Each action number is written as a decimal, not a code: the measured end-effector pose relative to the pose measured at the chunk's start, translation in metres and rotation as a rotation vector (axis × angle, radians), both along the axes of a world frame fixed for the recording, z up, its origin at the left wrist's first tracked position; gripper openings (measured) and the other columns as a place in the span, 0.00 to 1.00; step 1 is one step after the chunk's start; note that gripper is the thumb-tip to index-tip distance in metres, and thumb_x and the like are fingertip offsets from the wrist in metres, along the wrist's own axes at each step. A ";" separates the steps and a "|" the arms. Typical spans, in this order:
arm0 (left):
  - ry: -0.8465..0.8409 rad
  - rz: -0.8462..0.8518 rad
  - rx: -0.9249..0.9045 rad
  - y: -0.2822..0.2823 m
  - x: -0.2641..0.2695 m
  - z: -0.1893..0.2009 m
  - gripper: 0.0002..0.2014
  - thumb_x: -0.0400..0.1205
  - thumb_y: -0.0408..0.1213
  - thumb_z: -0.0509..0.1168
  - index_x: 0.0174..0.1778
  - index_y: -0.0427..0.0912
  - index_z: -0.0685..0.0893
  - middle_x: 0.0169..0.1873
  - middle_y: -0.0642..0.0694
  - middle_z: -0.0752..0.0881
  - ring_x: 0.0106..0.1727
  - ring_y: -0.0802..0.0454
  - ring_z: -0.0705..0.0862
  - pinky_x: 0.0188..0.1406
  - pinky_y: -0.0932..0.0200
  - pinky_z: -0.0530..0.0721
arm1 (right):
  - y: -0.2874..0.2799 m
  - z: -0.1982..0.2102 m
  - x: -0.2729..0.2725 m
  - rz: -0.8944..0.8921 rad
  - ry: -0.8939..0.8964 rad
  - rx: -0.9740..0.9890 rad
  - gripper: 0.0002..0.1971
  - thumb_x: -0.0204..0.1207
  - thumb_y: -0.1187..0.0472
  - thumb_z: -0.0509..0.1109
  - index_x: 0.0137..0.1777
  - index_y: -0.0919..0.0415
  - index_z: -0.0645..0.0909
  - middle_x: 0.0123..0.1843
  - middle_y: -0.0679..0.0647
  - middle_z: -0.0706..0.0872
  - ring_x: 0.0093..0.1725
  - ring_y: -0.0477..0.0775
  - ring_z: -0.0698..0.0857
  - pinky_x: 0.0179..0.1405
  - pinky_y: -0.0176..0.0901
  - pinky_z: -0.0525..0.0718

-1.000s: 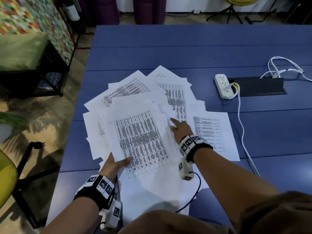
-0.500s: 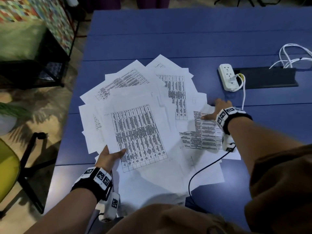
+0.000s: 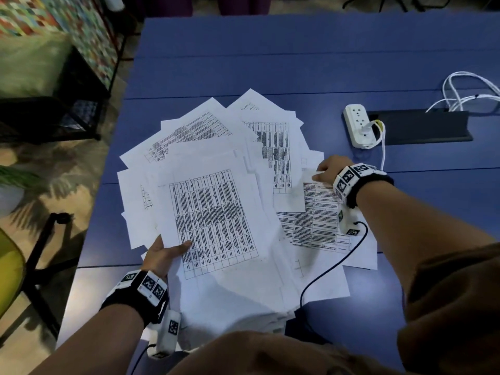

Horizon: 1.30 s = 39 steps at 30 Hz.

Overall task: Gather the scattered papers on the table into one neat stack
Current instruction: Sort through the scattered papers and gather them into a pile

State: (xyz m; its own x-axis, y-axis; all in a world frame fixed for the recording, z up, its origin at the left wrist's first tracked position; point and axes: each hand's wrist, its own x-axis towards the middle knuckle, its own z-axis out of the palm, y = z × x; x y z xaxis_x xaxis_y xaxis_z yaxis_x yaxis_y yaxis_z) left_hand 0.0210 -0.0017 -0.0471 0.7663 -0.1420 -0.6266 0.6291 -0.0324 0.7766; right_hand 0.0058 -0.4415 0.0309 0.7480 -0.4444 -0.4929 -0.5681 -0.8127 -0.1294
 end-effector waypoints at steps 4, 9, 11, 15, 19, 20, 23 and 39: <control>0.008 0.015 -0.005 -0.003 0.001 0.001 0.25 0.71 0.22 0.75 0.62 0.39 0.78 0.64 0.45 0.83 0.66 0.45 0.80 0.75 0.49 0.69 | -0.010 0.021 0.006 -0.079 -0.103 -0.068 0.13 0.80 0.56 0.68 0.54 0.66 0.84 0.56 0.65 0.87 0.54 0.65 0.84 0.52 0.49 0.82; 0.001 0.011 0.022 -0.002 0.004 -0.005 0.27 0.75 0.22 0.73 0.69 0.37 0.75 0.69 0.41 0.80 0.72 0.42 0.77 0.80 0.42 0.65 | -0.034 0.055 0.005 -0.251 -0.245 -0.151 0.13 0.77 0.60 0.65 0.57 0.66 0.82 0.53 0.67 0.85 0.50 0.68 0.84 0.47 0.50 0.81; 0.016 0.010 0.008 0.000 0.004 -0.004 0.30 0.74 0.24 0.75 0.72 0.36 0.74 0.71 0.41 0.79 0.73 0.42 0.76 0.80 0.42 0.64 | -0.043 0.070 0.001 -0.338 -0.327 -0.181 0.12 0.76 0.63 0.63 0.54 0.69 0.83 0.48 0.68 0.86 0.40 0.66 0.83 0.41 0.48 0.81; 0.029 0.025 -0.021 -0.002 0.003 -0.003 0.27 0.73 0.24 0.75 0.67 0.37 0.75 0.68 0.41 0.81 0.70 0.43 0.77 0.79 0.44 0.66 | -0.049 0.113 -0.005 -0.414 -0.549 -0.252 0.14 0.79 0.63 0.61 0.58 0.71 0.82 0.53 0.74 0.85 0.48 0.72 0.84 0.48 0.55 0.82; 0.022 0.045 -0.051 -0.001 0.003 -0.006 0.51 0.57 0.37 0.87 0.76 0.37 0.72 0.73 0.41 0.79 0.73 0.41 0.77 0.79 0.42 0.66 | -0.034 0.157 -0.002 -0.427 -0.866 -0.227 0.16 0.82 0.58 0.62 0.63 0.67 0.80 0.59 0.69 0.84 0.58 0.66 0.82 0.48 0.46 0.76; 0.029 0.047 -0.051 0.000 0.003 -0.007 0.44 0.61 0.33 0.85 0.74 0.38 0.75 0.71 0.41 0.80 0.73 0.41 0.77 0.79 0.42 0.67 | -0.026 0.165 -0.001 -0.409 -0.963 -0.155 0.15 0.81 0.57 0.63 0.60 0.66 0.81 0.55 0.67 0.85 0.55 0.62 0.83 0.44 0.44 0.74; 0.068 0.041 -0.066 -0.007 -0.002 0.009 0.39 0.67 0.30 0.79 0.74 0.37 0.73 0.72 0.47 0.78 0.73 0.45 0.75 0.80 0.46 0.63 | 0.012 0.170 -0.005 -0.365 -1.228 0.256 0.03 0.76 0.58 0.66 0.42 0.54 0.80 0.36 0.48 0.83 0.37 0.44 0.81 0.40 0.40 0.77; 0.161 0.006 0.072 -0.011 -0.004 0.040 0.40 0.80 0.67 0.54 0.78 0.38 0.70 0.76 0.35 0.74 0.76 0.35 0.73 0.73 0.41 0.73 | 0.164 -0.036 -0.088 -0.465 -0.380 0.543 0.09 0.81 0.61 0.66 0.53 0.67 0.80 0.48 0.59 0.85 0.52 0.60 0.82 0.46 0.39 0.70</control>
